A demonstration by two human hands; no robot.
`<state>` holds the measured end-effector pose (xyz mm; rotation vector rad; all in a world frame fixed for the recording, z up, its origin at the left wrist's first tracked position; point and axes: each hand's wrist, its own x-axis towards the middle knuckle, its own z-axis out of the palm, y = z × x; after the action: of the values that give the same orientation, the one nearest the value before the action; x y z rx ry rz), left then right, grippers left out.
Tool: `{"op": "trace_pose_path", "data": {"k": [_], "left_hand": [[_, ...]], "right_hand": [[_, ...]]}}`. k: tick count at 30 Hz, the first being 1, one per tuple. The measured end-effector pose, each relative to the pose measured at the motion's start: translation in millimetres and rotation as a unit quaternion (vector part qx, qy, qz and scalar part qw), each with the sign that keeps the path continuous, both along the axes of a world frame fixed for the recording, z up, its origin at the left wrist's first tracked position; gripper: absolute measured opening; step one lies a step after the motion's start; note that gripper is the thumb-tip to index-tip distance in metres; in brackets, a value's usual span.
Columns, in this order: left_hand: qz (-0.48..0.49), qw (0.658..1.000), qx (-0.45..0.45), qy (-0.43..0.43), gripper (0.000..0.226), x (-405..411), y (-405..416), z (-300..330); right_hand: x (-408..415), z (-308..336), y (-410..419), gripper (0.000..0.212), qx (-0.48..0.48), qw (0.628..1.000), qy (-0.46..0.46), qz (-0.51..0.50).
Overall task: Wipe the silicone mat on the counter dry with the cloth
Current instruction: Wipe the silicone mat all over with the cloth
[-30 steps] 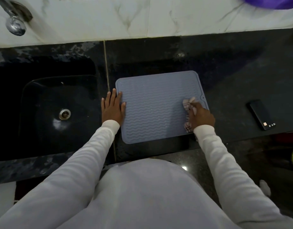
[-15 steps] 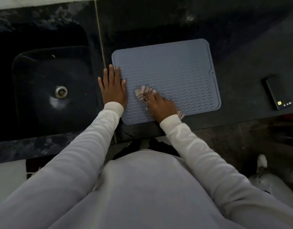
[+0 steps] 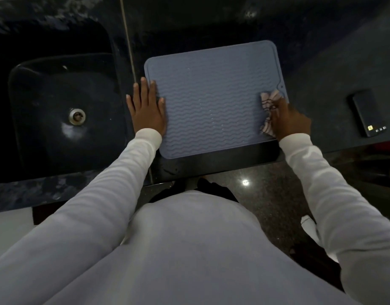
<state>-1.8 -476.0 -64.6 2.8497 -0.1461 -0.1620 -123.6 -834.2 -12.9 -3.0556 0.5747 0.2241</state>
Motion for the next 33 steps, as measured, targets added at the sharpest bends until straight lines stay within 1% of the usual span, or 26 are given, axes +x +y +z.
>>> {"op": "trace_pose_path", "data": {"k": [2, 4, 6, 8, 10, 11, 13, 15, 19, 21, 23, 25, 28, 31, 33], "left_hand": [[0.002, 1.000, 0.002, -0.005, 0.057, 0, -2, 0], [0.006, 1.000, 0.000, -0.003, 0.057, 0, -2, -1], [0.006, 1.000, 0.005, -0.005, 0.057, -1, -1, -2], [0.006, 1.000, 0.003, -0.005, 0.056, -1, -2, -2], [0.004, 1.000, -0.003, -0.005, 0.056, -1, -2, -1], [0.004, 1.000, -0.005, -0.005, 0.055, -1, -2, -1], [0.001, 1.000, -0.001, -0.003, 0.055, 1, -1, -2], [0.000, 1.000, 0.004, -0.003, 0.055, 2, 1, -3], [-0.003, 1.000, 0.000, -0.005, 0.055, 1, 2, -4], [-0.003, 1.000, -0.007, -0.005, 0.055, 0, 2, -4], [-0.003, 1.000, -0.011, -0.003, 0.055, 1, 3, -3], [-0.001, 1.000, -0.014, -0.005, 0.055, 0, 2, -2], [0.000, 1.000, -0.011, -0.007, 0.054, -1, 2, -2], [-0.001, 1.000, -0.015, -0.006, 0.054, -1, 2, -1], [-0.002, 1.000, -0.015, -0.005, 0.054, -1, 2, 0]], "right_hand": [[3, 4, 1, 0.041, 0.008, 1.000, 0.003, -0.024], [6, 11, 15, 0.042, 0.031, 0.999, -0.008, -0.027], [9, 20, 42, 0.047, 0.061, 0.996, -0.066, 0.001], [16, 25, 83, 0.048, 0.133, 0.985, -0.103, 0.038], [28, 23, 133, 0.044, 0.205, 0.972, -0.083, 0.078], [33, 20, 159, 0.043, 0.205, 0.971, -0.059, 0.108], [38, 5, 208, 0.038, 0.145, 0.970, -0.048, 0.187], [32, -5, 232, 0.038, 0.098, 0.967, -0.018, 0.233], [22, -10, 208, 0.037, 0.011, 0.960, -0.046, 0.278], [19, -6, 186, 0.039, -0.001, 0.954, -0.052, 0.295], [15, -4, 166, 0.035, -0.005, 0.956, -0.043, 0.291], [12, -5, 144, 0.036, -0.005, 0.965, -0.044, 0.260], [7, -3, 112, 0.032, 0.020, 0.979, -0.007, 0.201], [2, 3, 87, 0.041, 0.039, 0.987, 0.005, 0.155], [0, 4, 69, 0.044, 0.033, 0.992, 0.016, 0.117]]}}
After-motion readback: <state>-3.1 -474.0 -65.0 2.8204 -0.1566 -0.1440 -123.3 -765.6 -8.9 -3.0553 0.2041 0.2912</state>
